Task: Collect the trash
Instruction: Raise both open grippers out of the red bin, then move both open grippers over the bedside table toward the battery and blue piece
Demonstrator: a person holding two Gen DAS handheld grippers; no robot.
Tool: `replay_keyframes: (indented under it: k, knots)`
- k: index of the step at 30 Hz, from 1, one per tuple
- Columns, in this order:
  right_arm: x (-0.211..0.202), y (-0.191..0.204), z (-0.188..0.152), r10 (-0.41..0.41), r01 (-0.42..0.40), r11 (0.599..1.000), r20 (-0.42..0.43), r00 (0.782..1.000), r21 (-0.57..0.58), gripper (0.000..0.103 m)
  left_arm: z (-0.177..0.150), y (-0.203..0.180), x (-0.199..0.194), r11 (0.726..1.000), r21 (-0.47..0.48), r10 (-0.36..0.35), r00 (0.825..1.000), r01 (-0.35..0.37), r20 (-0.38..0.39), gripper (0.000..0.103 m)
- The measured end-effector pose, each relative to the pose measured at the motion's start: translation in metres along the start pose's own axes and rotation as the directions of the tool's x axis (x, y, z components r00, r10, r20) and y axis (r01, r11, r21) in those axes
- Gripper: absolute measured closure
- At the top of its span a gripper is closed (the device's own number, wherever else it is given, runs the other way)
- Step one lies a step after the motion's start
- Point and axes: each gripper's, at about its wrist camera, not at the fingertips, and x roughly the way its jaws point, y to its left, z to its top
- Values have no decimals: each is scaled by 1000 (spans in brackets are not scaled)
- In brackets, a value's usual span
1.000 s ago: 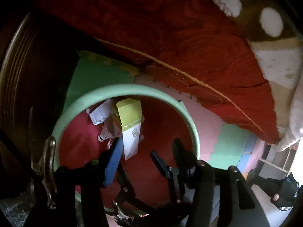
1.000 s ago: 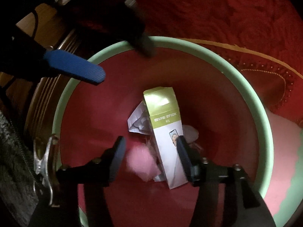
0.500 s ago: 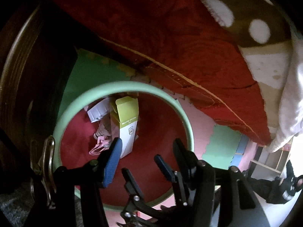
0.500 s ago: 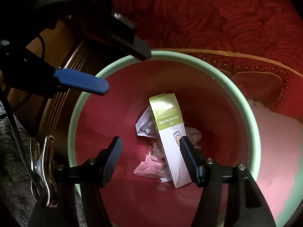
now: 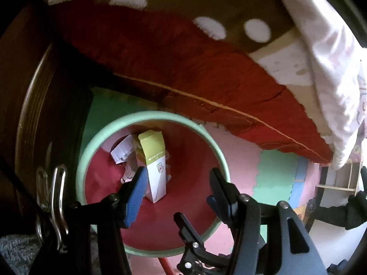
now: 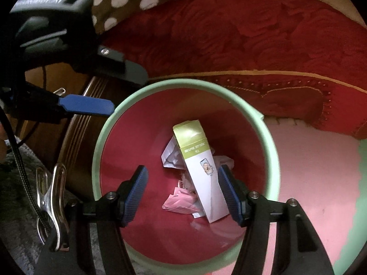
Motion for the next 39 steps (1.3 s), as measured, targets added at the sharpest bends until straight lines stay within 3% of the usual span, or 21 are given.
replay_keyframes:
  k: [5, 9, 12, 17, 21, 24, 28, 39]
  knots:
    - [-13, 0, 2, -6, 6, 1000, 21, 1000, 5, 38, -1, -2, -7, 999, 6, -51, 999, 51, 14, 44]
    - [-24, 6, 4, -17, 18, 1000, 39, 999, -12, 38, -1, -5, -21, 998, 20, -67, 995, 65, 74, 44]
    - [-32, 12, 6, -27, 28, 999, 55, 998, -27, 38, 0, -4, -36, 998, 21, -56, 988, 54, 146, 44]
    - [-50, 17, 9, -34, 37, 999, 82, 996, -34, 38, -1, -9, -48, 997, 47, -69, 977, 61, 202, 45]
    - [-62, 18, 13, -35, 38, 999, 107, 994, -30, 38, -6, -18, -59, 995, 99, -44, 965, 19, 257, 45]
    - [-72, 20, 17, -29, 32, 999, 125, 992, -26, 38, -14, -28, -73, 987, 159, -57, 948, 7, 312, 45]
    - [-91, 26, 22, -23, 31, 999, 161, 987, -45, 38, -30, -32, -96, 971, 230, -146, 916, 61, 374, 45]
    - [-132, 50, 31, -2, 27, 995, 249, 969, -96, 37, -67, -33, -151, 940, 322, -263, 838, 111, 479, 45]
